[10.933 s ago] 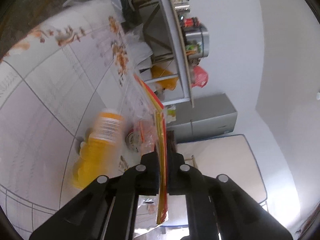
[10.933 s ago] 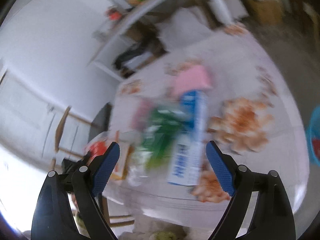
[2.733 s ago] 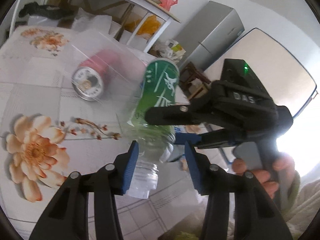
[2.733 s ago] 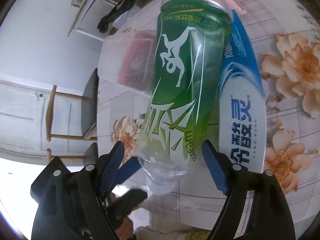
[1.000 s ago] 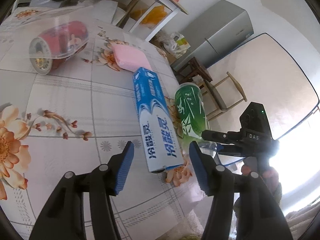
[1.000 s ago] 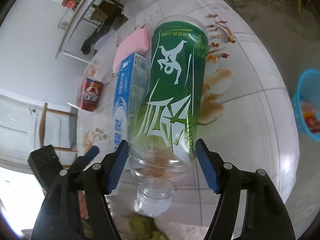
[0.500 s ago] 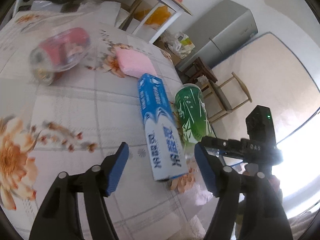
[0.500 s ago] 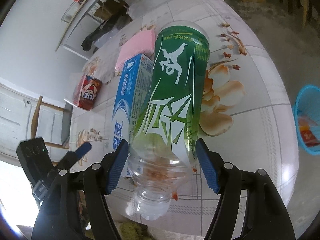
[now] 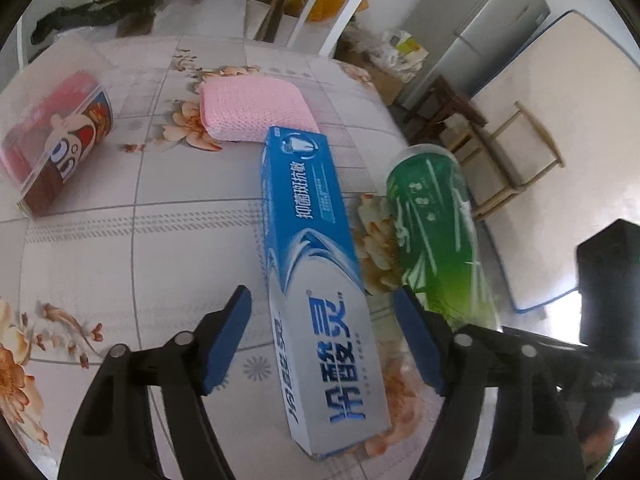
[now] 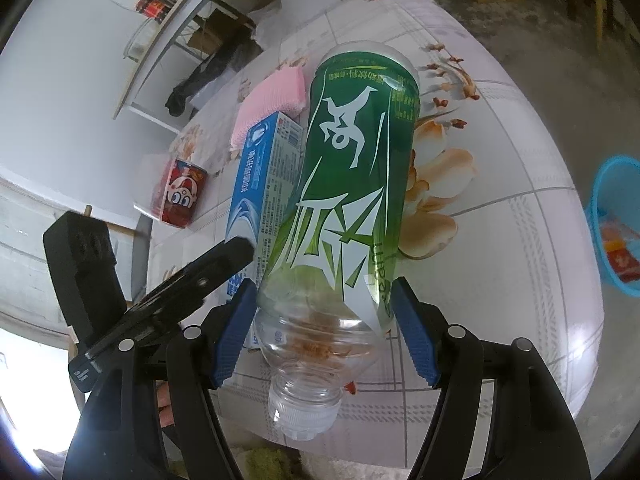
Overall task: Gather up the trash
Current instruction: 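Grasp the blue toothpaste box with the left gripper while the right holds the green bottle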
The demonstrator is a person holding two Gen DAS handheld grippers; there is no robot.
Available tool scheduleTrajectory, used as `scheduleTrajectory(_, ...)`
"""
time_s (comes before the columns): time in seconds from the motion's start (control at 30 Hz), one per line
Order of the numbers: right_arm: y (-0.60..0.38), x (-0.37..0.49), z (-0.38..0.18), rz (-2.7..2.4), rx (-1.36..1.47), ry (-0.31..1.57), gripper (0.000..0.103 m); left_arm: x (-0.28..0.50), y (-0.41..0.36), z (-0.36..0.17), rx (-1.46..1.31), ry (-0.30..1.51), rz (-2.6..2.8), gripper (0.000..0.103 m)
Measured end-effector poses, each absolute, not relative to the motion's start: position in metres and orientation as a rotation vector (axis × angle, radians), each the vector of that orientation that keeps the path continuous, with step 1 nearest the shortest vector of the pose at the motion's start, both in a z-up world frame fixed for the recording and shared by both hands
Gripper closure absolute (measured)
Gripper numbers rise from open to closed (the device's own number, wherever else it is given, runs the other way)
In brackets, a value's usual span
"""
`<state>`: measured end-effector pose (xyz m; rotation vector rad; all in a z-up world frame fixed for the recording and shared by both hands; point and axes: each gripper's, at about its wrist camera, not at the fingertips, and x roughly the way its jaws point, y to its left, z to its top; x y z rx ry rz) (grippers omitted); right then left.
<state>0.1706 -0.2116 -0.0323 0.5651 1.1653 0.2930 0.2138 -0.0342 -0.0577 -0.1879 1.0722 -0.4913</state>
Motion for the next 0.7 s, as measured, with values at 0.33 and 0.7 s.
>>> scheduleTrajectory(0.33, -0.226, 0.161, -0.035, 0.339, 0.618, 1.17, 0.038, 0.201, -0.03, -0.059, -0.16, 1.092, -0.467, 0.055)
scheduleTrajectory(0.7, -0.229, 0.122, -0.024, 0.362, 0.508, 1.239, 0.038, 0.139, 0.009, -0.053, -0.11, 1.173, -0.505, 0.055)
